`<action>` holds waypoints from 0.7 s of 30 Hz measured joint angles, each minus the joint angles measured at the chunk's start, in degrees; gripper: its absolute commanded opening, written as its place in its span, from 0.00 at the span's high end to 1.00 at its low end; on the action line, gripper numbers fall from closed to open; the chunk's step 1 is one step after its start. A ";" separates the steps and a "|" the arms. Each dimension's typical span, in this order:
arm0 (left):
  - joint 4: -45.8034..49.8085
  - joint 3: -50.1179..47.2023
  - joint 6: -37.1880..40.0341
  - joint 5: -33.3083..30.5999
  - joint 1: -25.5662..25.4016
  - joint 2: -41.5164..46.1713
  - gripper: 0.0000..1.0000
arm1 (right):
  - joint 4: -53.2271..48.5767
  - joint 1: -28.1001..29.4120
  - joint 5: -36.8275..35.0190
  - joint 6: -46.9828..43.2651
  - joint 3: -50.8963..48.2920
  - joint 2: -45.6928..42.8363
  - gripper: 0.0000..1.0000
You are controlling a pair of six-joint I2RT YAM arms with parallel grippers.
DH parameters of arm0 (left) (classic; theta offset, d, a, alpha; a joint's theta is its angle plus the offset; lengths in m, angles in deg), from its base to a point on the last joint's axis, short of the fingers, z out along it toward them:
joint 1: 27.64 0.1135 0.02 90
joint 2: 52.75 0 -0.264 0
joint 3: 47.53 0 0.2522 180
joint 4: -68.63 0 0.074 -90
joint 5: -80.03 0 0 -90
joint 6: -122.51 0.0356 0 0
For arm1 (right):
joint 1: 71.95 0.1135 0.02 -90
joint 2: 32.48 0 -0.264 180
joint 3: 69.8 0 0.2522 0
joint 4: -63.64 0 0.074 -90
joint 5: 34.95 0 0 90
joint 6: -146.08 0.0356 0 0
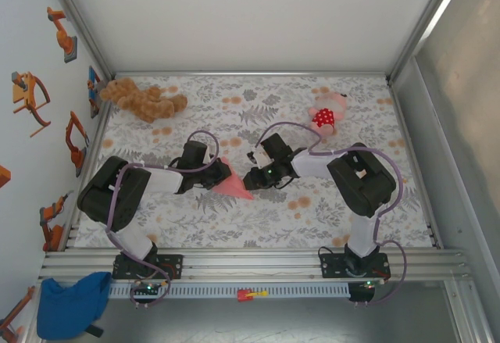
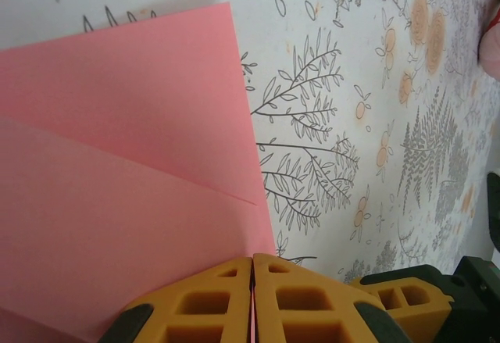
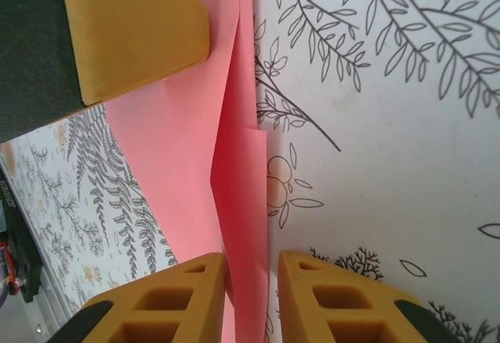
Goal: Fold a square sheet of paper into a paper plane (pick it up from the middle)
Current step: Fourth fold the wing at the center of the table.
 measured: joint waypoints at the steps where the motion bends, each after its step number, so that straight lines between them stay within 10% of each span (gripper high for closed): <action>1: 0.00 0.02 0.00 0.02 0.00 -0.11 0.91 | -0.26 0.15 -0.28 -0.20 0.15 0.07 0.77; 21: -0.55 0.26 0.02 0.68 0.00 -0.07 0.88 | -2.95 1.40 -4.55 -1.16 1.51 0.31 0.84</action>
